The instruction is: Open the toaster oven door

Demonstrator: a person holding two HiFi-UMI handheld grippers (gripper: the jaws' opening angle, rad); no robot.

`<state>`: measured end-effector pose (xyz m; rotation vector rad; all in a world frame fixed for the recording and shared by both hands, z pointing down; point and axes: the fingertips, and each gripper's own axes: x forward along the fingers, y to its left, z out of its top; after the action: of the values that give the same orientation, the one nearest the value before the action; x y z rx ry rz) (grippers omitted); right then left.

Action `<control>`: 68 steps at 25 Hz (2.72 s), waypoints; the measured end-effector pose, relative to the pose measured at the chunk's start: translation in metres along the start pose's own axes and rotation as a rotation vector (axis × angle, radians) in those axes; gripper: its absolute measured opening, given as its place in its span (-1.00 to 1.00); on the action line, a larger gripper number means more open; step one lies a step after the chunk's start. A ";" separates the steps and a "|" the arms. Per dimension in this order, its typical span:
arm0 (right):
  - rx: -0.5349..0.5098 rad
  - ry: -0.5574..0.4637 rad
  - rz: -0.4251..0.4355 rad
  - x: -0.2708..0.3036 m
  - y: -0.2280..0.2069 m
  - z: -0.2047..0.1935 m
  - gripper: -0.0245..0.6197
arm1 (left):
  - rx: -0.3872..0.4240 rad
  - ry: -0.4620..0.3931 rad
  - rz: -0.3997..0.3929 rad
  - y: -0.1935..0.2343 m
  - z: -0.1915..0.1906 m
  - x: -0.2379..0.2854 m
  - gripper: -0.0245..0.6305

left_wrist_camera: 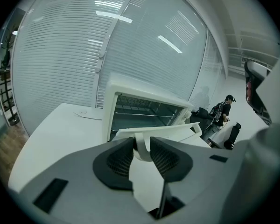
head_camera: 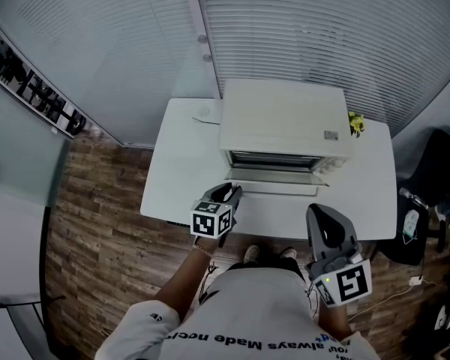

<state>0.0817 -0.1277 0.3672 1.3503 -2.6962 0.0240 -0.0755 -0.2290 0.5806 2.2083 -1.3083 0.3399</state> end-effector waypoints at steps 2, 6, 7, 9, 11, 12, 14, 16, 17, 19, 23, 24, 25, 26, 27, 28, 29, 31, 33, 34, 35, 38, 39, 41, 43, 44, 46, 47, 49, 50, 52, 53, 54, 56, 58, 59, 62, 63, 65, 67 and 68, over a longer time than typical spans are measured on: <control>0.000 0.000 -0.001 -0.002 0.001 0.000 -0.90 | -0.002 0.011 0.002 0.000 -0.006 -0.001 -0.53; 0.002 -0.003 -0.006 -0.005 0.001 0.000 -0.90 | 0.006 0.031 0.013 0.000 -0.017 -0.003 -0.54; 0.003 -0.004 -0.007 -0.006 0.001 0.000 -0.90 | 0.008 0.035 0.016 -0.001 -0.020 -0.003 -0.54; 0.005 -0.004 -0.008 -0.007 0.001 0.000 -0.90 | 0.010 0.041 0.021 -0.001 -0.025 -0.004 -0.55; 0.007 -0.002 -0.009 -0.008 0.002 -0.002 -0.90 | 0.011 0.051 0.024 0.000 -0.030 -0.005 -0.55; 0.008 -0.001 -0.009 -0.008 0.002 -0.002 -0.90 | 0.013 0.057 0.026 0.000 -0.033 -0.005 -0.56; 0.011 0.000 -0.011 -0.010 0.003 -0.004 -0.90 | 0.018 0.073 0.029 0.000 -0.040 -0.006 -0.57; 0.014 0.000 -0.013 -0.010 0.002 -0.004 -0.90 | 0.018 0.086 0.032 0.000 -0.046 -0.007 -0.59; 0.015 0.000 -0.013 -0.011 0.002 -0.005 -0.90 | 0.018 0.091 0.033 0.001 -0.049 -0.007 -0.59; 0.016 0.002 -0.014 -0.011 0.001 -0.006 -0.90 | 0.015 0.104 0.037 0.001 -0.056 -0.007 -0.60; 0.021 0.004 -0.012 -0.011 0.002 -0.009 -0.90 | 0.015 0.137 0.035 0.001 -0.072 -0.008 -0.61; 0.021 0.005 -0.011 -0.011 0.002 -0.009 -0.90 | 0.015 0.145 0.033 0.001 -0.075 -0.008 -0.61; 0.022 0.005 -0.010 -0.010 0.002 -0.009 -0.90 | 0.014 0.152 0.031 0.002 -0.078 -0.008 -0.61; 0.022 0.007 -0.009 -0.010 0.003 -0.010 -0.90 | 0.013 0.159 0.030 0.002 -0.082 -0.009 -0.61; 0.023 0.007 -0.009 -0.010 0.003 -0.010 -0.90 | 0.012 0.165 0.030 0.002 -0.085 -0.009 -0.61; 0.023 0.006 -0.009 -0.010 0.003 -0.010 -0.90 | 0.012 0.171 0.031 0.002 -0.088 -0.009 -0.61; 0.023 0.006 -0.009 -0.010 0.003 -0.009 -0.90 | 0.013 0.178 0.032 0.002 -0.091 -0.010 -0.61; 0.023 0.004 -0.009 -0.009 0.003 -0.009 -0.90 | 0.017 0.190 0.033 0.003 -0.096 -0.010 -0.61; 0.023 0.003 -0.009 -0.010 0.003 -0.009 -0.90 | 0.021 0.200 0.030 0.002 -0.100 -0.009 -0.61; 0.023 0.003 -0.009 -0.010 0.003 -0.009 -0.90 | 0.022 0.205 0.029 0.002 -0.102 -0.009 -0.61; 0.024 0.004 -0.009 -0.010 0.004 -0.010 -0.90 | 0.023 0.211 0.028 0.002 -0.104 -0.009 -0.61; 0.026 0.007 -0.009 -0.009 0.004 -0.011 -0.90 | 0.025 0.230 0.028 0.003 -0.111 -0.008 -0.61; 0.027 0.007 -0.010 -0.009 0.003 -0.011 -0.90 | 0.025 0.236 0.027 0.003 -0.113 -0.007 -0.61; 0.027 0.006 -0.012 -0.008 0.002 -0.011 -0.90 | 0.025 0.248 0.026 0.004 -0.118 -0.007 -0.61; 0.027 0.004 -0.013 -0.008 0.002 -0.011 -0.90 | 0.024 0.258 0.025 0.004 -0.121 -0.007 -0.62; 0.027 0.004 -0.013 -0.007 0.002 -0.010 -0.90 | 0.023 0.262 0.025 0.005 -0.123 -0.007 -0.62; 0.027 0.004 -0.014 -0.007 0.001 -0.010 -0.90 | 0.023 0.271 0.025 0.005 -0.126 -0.007 -0.62; 0.027 0.005 -0.014 -0.006 0.001 -0.011 -0.90 | 0.022 0.276 0.024 0.005 -0.128 -0.006 -0.62; 0.025 0.006 -0.014 -0.005 0.001 -0.011 -0.90 | 0.019 0.286 0.023 0.005 -0.132 -0.006 -0.63; 0.025 0.006 -0.013 -0.005 0.001 -0.010 -0.90 | 0.016 0.292 0.022 0.006 -0.135 -0.005 -0.63; 0.024 0.006 -0.012 -0.004 0.001 -0.010 -0.90 | 0.010 0.305 0.023 0.007 -0.140 -0.005 -0.63; 0.024 0.006 -0.012 -0.003 0.000 -0.010 -0.90 | 0.008 0.311 0.023 0.007 -0.143 -0.005 -0.63; 0.024 0.007 -0.012 -0.002 0.000 -0.010 -0.90 | 0.006 0.316 0.023 0.008 -0.145 -0.004 -0.63; 0.024 0.007 -0.012 -0.001 -0.001 -0.010 -0.90 | 0.002 0.325 0.022 0.008 -0.148 -0.003 -0.63; 0.025 0.007 -0.013 0.000 -0.001 -0.010 -0.90 | 0.000 0.333 0.022 0.009 -0.151 -0.003 -0.64; 0.024 0.008 -0.013 0.000 -0.002 -0.010 -0.90 | 0.000 0.337 0.022 0.009 -0.153 -0.003 -0.64; 0.023 0.007 -0.012 0.001 -0.002 -0.009 -0.90 | -0.001 0.347 0.022 0.009 -0.156 -0.003 -0.64; 0.023 0.007 -0.012 0.002 -0.002 -0.009 -0.90 | -0.002 0.350 0.021 0.009 -0.157 -0.002 -0.64; 0.023 0.009 -0.011 0.003 -0.003 -0.009 -0.90 | -0.003 0.356 0.021 0.010 -0.160 -0.002 -0.64; 0.022 0.009 -0.011 0.003 -0.003 -0.009 -0.90 | -0.004 0.363 0.021 0.010 -0.163 -0.001 -0.64; 0.021 0.009 -0.010 0.004 -0.003 -0.009 -0.90 | -0.005 0.366 0.021 0.011 -0.164 -0.001 -0.64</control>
<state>0.0829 -0.1319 0.3763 1.3664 -2.6891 0.0571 -0.0758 -0.1390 0.7181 2.0084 -1.1284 0.7105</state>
